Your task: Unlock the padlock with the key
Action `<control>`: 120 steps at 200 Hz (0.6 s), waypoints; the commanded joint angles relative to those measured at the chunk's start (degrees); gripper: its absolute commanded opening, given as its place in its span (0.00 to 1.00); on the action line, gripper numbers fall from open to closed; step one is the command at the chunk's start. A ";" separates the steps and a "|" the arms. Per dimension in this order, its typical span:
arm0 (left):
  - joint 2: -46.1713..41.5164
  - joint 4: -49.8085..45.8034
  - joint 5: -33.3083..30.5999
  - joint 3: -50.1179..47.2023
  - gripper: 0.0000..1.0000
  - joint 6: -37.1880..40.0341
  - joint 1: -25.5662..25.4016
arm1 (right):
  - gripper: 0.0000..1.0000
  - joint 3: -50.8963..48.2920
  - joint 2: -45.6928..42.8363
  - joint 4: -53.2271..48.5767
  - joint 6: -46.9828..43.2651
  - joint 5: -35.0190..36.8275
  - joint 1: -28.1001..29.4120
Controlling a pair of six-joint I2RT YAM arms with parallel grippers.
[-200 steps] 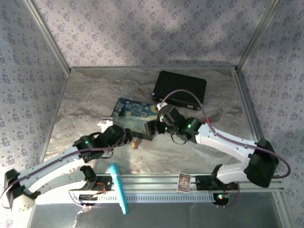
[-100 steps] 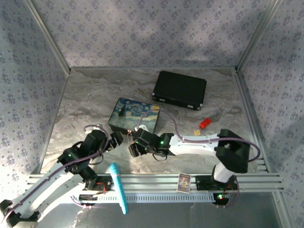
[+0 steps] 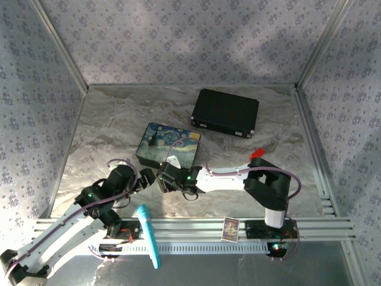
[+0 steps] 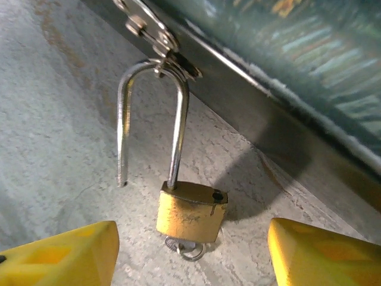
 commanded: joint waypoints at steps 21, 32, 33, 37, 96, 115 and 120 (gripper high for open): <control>0.37 2.40 0.33 -0.92 1.00 -0.86 0.48 | 0.59 3.47 4.04 -1.87 1.27 3.21 -0.30; 0.35 2.59 0.42 -1.10 1.00 -0.95 0.49 | 0.56 3.51 4.63 -1.47 1.51 3.23 -0.35; 0.35 2.65 0.42 -1.14 1.00 -1.01 0.51 | 0.56 3.51 4.67 -1.43 1.49 3.22 -0.32; 0.35 2.76 0.42 -1.18 1.00 -1.08 0.45 | 0.55 3.52 4.81 -1.35 1.62 3.21 -0.30; 0.22 3.72 1.12 -2.24 1.00 -1.85 0.48 | 0.39 3.48 6.02 -1.07 2.05 2.87 -0.04; 0.26 3.37 0.77 -2.05 1.00 -1.87 0.52 | 0.35 3.42 5.49 -1.91 2.41 3.87 0.18; 0.24 3.37 0.70 -1.98 1.00 -1.72 0.47 | 0.33 2.92 5.05 -1.65 2.53 4.14 0.22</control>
